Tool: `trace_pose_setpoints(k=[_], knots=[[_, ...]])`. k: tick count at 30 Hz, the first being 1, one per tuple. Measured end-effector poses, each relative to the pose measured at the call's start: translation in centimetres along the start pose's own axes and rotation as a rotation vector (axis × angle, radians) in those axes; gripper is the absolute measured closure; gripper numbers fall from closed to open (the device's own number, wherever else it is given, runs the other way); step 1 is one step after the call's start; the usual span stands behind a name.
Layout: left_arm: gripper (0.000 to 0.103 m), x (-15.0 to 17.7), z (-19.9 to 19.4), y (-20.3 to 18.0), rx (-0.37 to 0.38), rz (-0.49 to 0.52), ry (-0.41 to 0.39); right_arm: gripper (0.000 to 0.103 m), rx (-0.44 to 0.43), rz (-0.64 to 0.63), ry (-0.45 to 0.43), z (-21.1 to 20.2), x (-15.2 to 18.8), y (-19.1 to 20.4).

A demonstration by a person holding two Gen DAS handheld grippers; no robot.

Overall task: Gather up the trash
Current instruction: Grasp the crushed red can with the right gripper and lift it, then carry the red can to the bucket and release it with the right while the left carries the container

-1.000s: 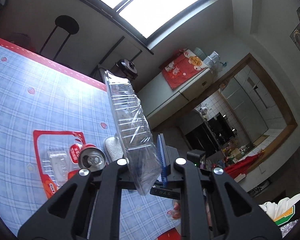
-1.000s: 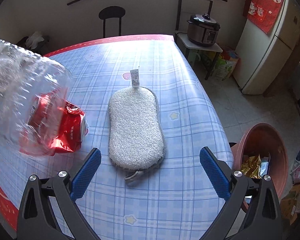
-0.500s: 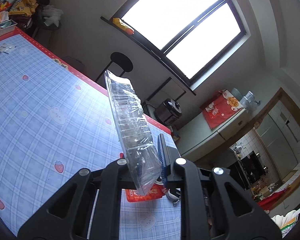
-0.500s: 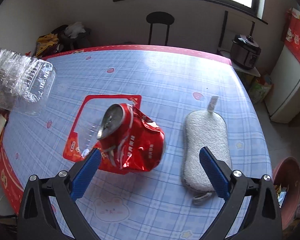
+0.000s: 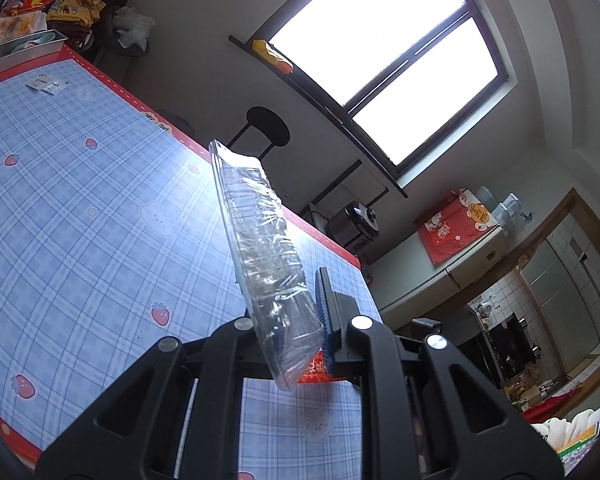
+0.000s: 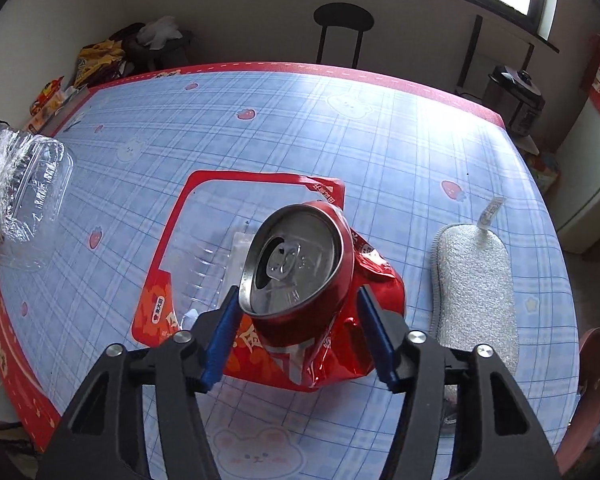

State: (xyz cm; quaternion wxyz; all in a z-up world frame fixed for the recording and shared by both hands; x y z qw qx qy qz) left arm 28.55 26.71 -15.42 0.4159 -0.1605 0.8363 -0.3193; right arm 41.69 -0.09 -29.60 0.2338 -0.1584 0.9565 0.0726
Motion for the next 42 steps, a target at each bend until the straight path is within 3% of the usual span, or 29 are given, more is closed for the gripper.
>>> trace_pose_setpoints(k=[1, 12, 20, 27, 35, 42], knots=[[0.085, 0.1, 0.0, -0.2, 0.002, 0.0, 0.001, 0.068, 0.002, 0.002, -0.006, -0.3, 0.1, -0.1], [0.085, 1.0, 1.1, -3.0, 0.045, 0.047, 0.036, 0.069, -0.061, 0.071, -0.158, -7.1, 0.9, -1.9], [0.085, 2.4, 1.9, -6.8, 0.084, 0.108, 0.071, 0.069, -0.073, 0.169, -0.293, -14.4, 2.9, -5.9], [0.085, 4.1, 3.7, -11.9, 0.143, 0.17, 0.107, 0.069, -0.015, 0.298, -0.391, -20.6, 6.1, -12.6], [0.085, 7.0, 7.2, -19.5, 0.231, 0.252, 0.169, 0.069, 0.097, 0.458, -0.474, -26.6, 12.1, -22.3], [0.085, 10.2, 9.6, -24.9, 0.263, 0.3, 0.211, 0.069, 0.155, 0.613, -0.487, -28.8, 17.6, -31.3]])
Point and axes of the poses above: each gripper's, at about its wrist camera, not at the fingertips, and z roughly the way its jaws point, y to its left, x to its underside, the point moved 5 cm from there along z, roughly the way its jaws point, and after that the axes turned 2 degrees about y, right-handed, at the moved point
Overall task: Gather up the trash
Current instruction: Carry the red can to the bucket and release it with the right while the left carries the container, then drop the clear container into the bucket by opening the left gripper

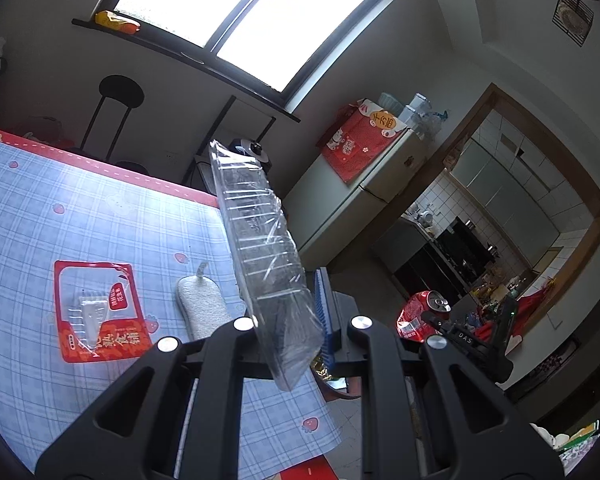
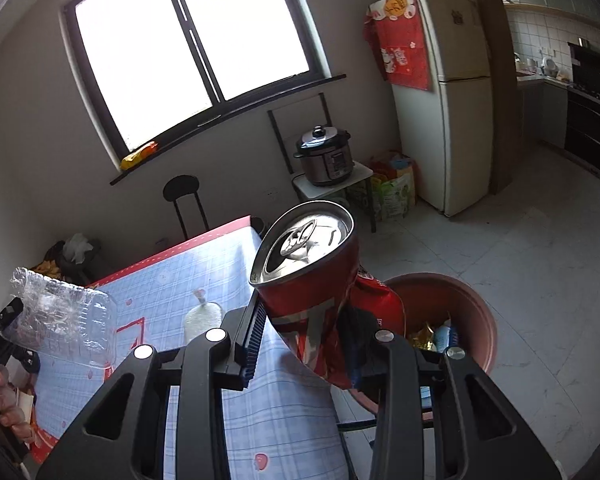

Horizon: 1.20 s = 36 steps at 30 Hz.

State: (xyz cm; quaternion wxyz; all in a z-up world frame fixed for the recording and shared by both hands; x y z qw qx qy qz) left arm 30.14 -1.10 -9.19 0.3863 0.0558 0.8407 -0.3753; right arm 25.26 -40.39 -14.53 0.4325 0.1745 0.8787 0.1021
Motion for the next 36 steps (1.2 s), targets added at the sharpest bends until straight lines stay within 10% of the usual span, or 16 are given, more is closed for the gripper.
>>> trace_pose_setpoints(k=[17, 28, 36], knots=[[0.085, 1.7, 2.5, -4.6, -0.069, 0.021, -0.016, 0.068, -0.068, 0.041, 0.047, 4.6, -4.5, -5.5], [0.085, 1.4, 3.5, -6.5, -0.043, 0.059, 0.01, 0.01, -0.037, 0.032, -0.023, 2.8, -5.8, -5.1], [0.085, 2.0, 7.1, -9.9, 0.041, 0.128, 0.083, 0.006, 0.081, 0.028, -0.037, -0.8, -4.5, -7.9]])
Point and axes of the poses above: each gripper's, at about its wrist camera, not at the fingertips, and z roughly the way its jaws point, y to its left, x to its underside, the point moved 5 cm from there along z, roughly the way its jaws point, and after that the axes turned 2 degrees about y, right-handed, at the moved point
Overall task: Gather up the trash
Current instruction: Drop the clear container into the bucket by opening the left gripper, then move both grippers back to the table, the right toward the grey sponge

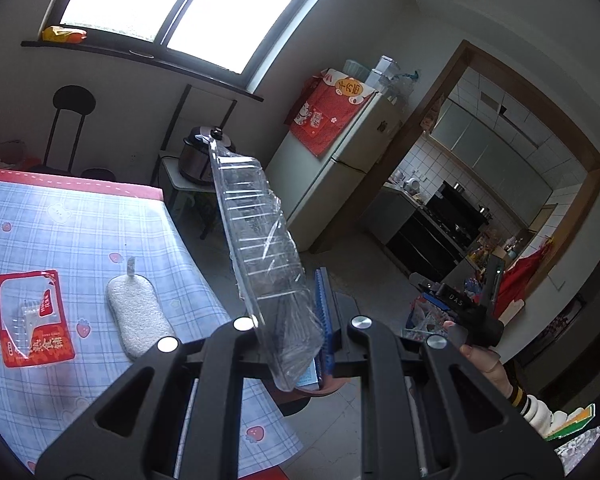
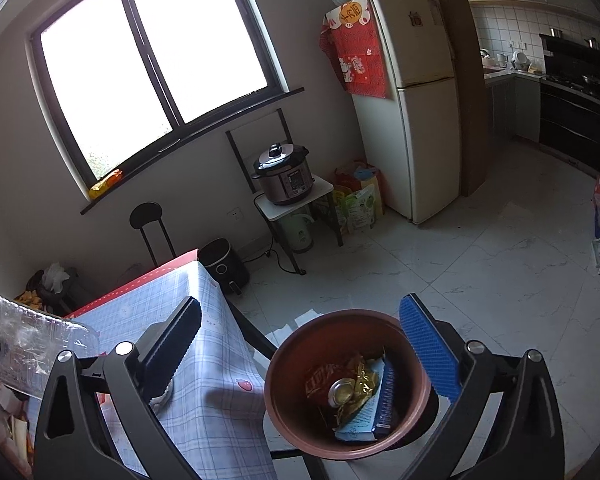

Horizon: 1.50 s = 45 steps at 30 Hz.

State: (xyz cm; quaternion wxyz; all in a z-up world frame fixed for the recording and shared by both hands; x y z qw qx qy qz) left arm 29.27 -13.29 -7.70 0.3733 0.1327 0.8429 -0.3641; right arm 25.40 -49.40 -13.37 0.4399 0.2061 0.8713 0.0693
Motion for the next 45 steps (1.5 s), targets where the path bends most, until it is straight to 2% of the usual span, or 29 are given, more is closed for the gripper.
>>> trace_pose_setpoints(k=[11, 19, 21, 22, 23, 26, 27, 28, 29, 38, 41, 45], knots=[[0.085, 0.6, 11.2, -7.5, 0.149, 0.122, 0.131, 0.006, 0.112, 0.013, 0.03, -3.1, 2.5, -6.3], [0.085, 1.1, 20.5, -12.2, 0.167, 0.194, 0.203, 0.006, 0.169, 0.038, 0.041, -4.9, 3.3, -11.1], [0.065, 1.3, 22.4, -13.0, 0.153, 0.206, 0.232, 0.006, 0.178, 0.052, 0.041, -5.2, 3.3, -12.2], [0.046, 1.3, 23.0, -13.4, 0.149, 0.216, 0.235, 0.006, 0.182, 0.059, 0.041, -5.4, 3.3, -12.7], [0.043, 1.2, 23.3, -13.8, 0.151, 0.229, 0.229, 0.006, 0.183, 0.065, 0.039, -5.5, 3.4, -13.1], [0.039, 1.3, 23.6, -14.5, 0.138, 0.273, 0.228, 0.006, 0.185, 0.08, 0.04, -5.3, 3.4, -13.8], [0.035, 1.4, 23.4, -14.5, 0.133, 0.273, 0.227, 0.006, 0.182, 0.084, 0.042, -5.1, 3.4, -13.9], [0.024, 1.4, 23.1, -14.2, 0.126, 0.266, 0.219, 0.006, 0.176, 0.088, 0.044, -4.9, 3.4, -13.9], [0.021, 1.4, 22.7, -14.0, 0.12, 0.259, 0.207, 0.006, 0.167, 0.089, 0.047, -4.7, 3.4, -13.9], [0.019, 0.8, 16.9, -9.1, -0.04, 0.205, 0.147, 0.006, 0.067, 0.024, 0.087, -1.6, 3.3, -9.8], [0.009, 0.9, 14.1, -6.9, -0.108, 0.173, 0.116, 0.006, 0.035, -0.004, 0.098, -0.9, 3.3, -7.8], [0.009, 1.0, 10.6, -4.0, -0.205, 0.143, 0.101, 0.006, 0.002, -0.03, 0.111, -0.1, 3.7, -5.3]])
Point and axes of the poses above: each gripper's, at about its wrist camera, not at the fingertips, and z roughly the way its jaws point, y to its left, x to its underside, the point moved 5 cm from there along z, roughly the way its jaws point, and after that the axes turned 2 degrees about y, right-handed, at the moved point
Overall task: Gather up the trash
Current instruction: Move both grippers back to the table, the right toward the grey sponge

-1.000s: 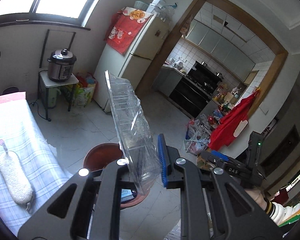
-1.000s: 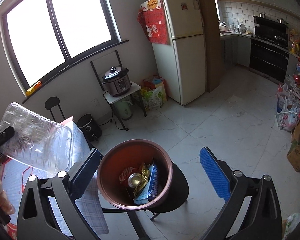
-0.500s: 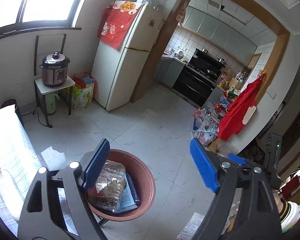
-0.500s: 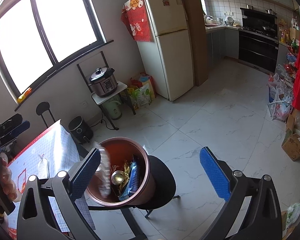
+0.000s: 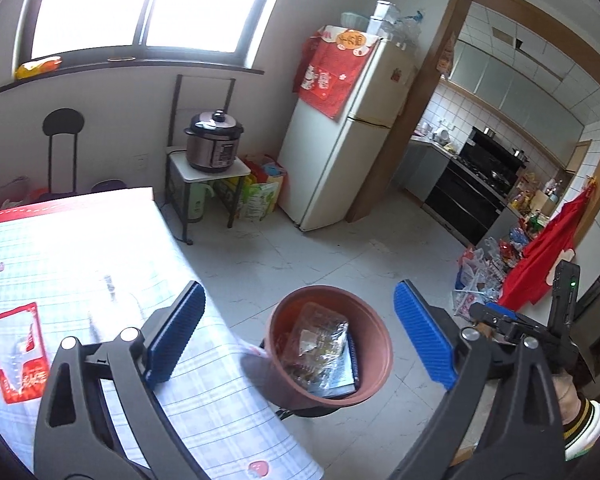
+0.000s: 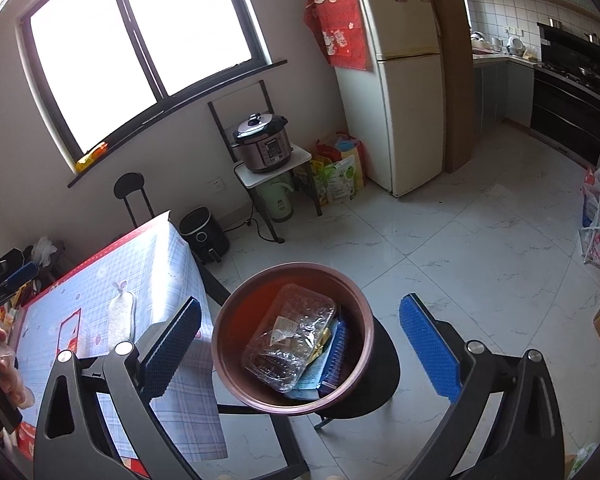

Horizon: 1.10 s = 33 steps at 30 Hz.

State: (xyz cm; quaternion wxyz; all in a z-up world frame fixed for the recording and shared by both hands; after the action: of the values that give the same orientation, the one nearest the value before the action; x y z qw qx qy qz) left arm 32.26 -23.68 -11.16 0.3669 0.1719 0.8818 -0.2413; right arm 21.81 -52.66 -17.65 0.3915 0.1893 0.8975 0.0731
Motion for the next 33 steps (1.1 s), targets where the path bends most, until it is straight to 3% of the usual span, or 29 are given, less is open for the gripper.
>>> trace_pose_setpoints(k=[4, 10, 22, 33], knots=[[0.006, 0.8, -2.6, 3.9, -0.133, -0.033, 0.018, 0.006, -0.018, -0.026, 0.023, 1.1, 0.2, 2.4], [0.006, 1.9, -6.4, 10.2, -0.223, -0.089, 0.029, 0.006, -0.044, -0.05, 0.052, 2.9, 1.1, 7.3], [0.006, 4.9, -13.0, 22.2, -0.281, -0.212, 0.016, 0.006, -0.09, -0.219, 0.123, 6.1, 4.1, 21.6], [0.006, 9.2, -15.3, 32.9, -0.298, -0.355, 0.044, 0.006, -0.099, -0.381, 0.242, 12.4, 8.8, 32.3]])
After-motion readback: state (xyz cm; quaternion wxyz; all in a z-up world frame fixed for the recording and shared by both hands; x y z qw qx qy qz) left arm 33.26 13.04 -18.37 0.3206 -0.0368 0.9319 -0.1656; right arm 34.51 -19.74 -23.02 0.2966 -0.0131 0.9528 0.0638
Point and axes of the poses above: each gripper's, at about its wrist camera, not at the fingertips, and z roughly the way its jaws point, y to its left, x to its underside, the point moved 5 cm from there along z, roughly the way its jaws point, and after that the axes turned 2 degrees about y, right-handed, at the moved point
